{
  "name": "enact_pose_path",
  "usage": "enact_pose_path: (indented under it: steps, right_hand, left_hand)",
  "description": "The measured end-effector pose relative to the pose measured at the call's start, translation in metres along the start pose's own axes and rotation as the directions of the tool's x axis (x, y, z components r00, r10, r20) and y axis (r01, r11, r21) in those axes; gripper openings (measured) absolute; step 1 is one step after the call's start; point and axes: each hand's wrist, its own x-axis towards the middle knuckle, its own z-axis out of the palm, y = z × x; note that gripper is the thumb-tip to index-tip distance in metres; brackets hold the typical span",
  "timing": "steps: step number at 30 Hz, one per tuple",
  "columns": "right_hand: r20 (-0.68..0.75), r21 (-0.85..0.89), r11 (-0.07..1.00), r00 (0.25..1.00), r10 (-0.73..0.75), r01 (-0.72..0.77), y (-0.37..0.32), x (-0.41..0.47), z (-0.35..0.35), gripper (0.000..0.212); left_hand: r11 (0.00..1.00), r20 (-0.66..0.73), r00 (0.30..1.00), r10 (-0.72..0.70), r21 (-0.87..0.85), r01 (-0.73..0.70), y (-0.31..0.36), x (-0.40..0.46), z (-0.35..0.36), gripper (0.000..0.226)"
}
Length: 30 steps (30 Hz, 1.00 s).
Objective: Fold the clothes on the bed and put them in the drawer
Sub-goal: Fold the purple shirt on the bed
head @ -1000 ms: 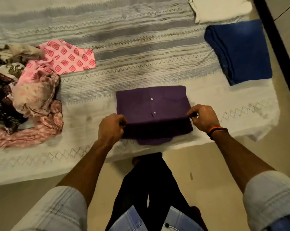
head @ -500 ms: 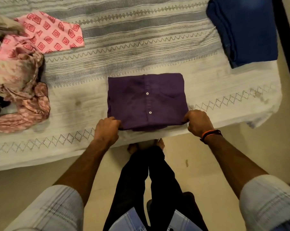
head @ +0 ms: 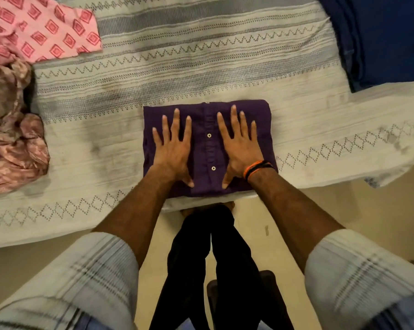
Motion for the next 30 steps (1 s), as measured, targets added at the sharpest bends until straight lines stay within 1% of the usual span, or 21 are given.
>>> enact_pose_path:
  steps: [3,6,9,12,16,18,22,24,27,30]
  right_hand:
    - [0.103,-0.05,0.997,0.992,0.07,-0.065,0.003,0.02,0.01,0.185]
    - [0.162,-0.044,0.994,0.981,0.107,-0.101,0.004,0.037,0.025,0.187]
    - [0.18,-0.039,0.994,0.978,0.108,-0.103,0.003,0.047,0.033,0.186]
    - [0.235,0.0,0.995,0.967,0.097,-0.1,0.005,0.054,0.036,0.19]
    - [0.299,0.036,0.995,0.951,0.081,-0.096,0.009,0.071,0.041,0.193]
    - [0.305,0.043,0.995,0.95,0.068,-0.085,0.01,0.074,0.042,0.193]
    - [0.283,0.019,0.997,0.957,0.065,-0.073,0.011,0.075,0.045,0.194]
    - [0.254,0.004,0.998,0.965,0.063,-0.066,0.01,0.073,0.045,0.194]
    - [0.213,-0.025,0.999,0.976,0.044,-0.04,0.012,0.063,0.039,0.194]
    - [0.152,-0.065,0.998,0.988,0.006,0.004,0.022,0.044,0.031,0.186]
  left_hand:
    - [0.999,0.137,0.99,-0.019,0.051,0.012,-0.01,0.02,0.01,0.183]
    - [0.998,0.204,0.979,-0.028,0.06,0.016,-0.013,0.036,0.02,0.187]
    - [0.998,0.242,0.969,-0.056,0.05,0.045,-0.009,0.046,0.023,0.189]
    - [0.998,0.297,0.952,-0.066,0.021,0.063,-0.009,0.054,0.024,0.189]
    - [0.996,0.382,0.921,-0.079,-0.009,0.09,-0.011,0.069,0.025,0.185]
    - [0.994,0.409,0.907,-0.095,-0.004,0.106,-0.01,0.073,0.025,0.185]
    - [0.993,0.406,0.907,-0.112,0.019,0.114,-0.01,0.074,0.026,0.184]
    - [0.994,0.379,0.919,-0.109,0.024,0.108,-0.01,0.07,0.025,0.184]
    - [0.997,0.303,0.95,-0.073,0.025,0.068,-0.011,0.059,0.024,0.188]
    - [1.0,0.199,0.98,-0.024,0.015,0.021,-0.017,0.041,0.02,0.186]
